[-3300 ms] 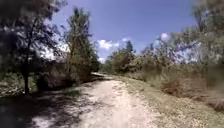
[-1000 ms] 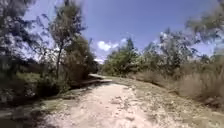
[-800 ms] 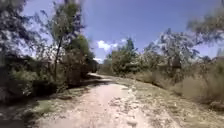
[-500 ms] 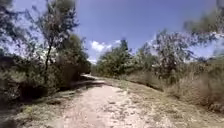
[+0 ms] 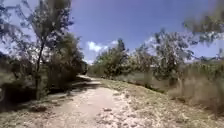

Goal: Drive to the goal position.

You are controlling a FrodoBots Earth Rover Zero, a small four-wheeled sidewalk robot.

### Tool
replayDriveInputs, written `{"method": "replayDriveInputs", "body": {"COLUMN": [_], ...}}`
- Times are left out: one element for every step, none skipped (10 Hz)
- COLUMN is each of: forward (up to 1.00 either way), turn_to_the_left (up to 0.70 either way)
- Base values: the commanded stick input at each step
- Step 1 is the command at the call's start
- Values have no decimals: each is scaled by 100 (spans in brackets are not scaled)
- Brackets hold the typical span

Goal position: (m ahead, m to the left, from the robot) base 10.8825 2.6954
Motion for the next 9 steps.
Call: {"method": "replayDriveInputs", "body": {"forward": [70, 70, 70, 70, 70, 70, 70, 70, 70], "turn_to_the_left": [0, 0, 0, 0, 0, 0, 0, 0, 0]}}
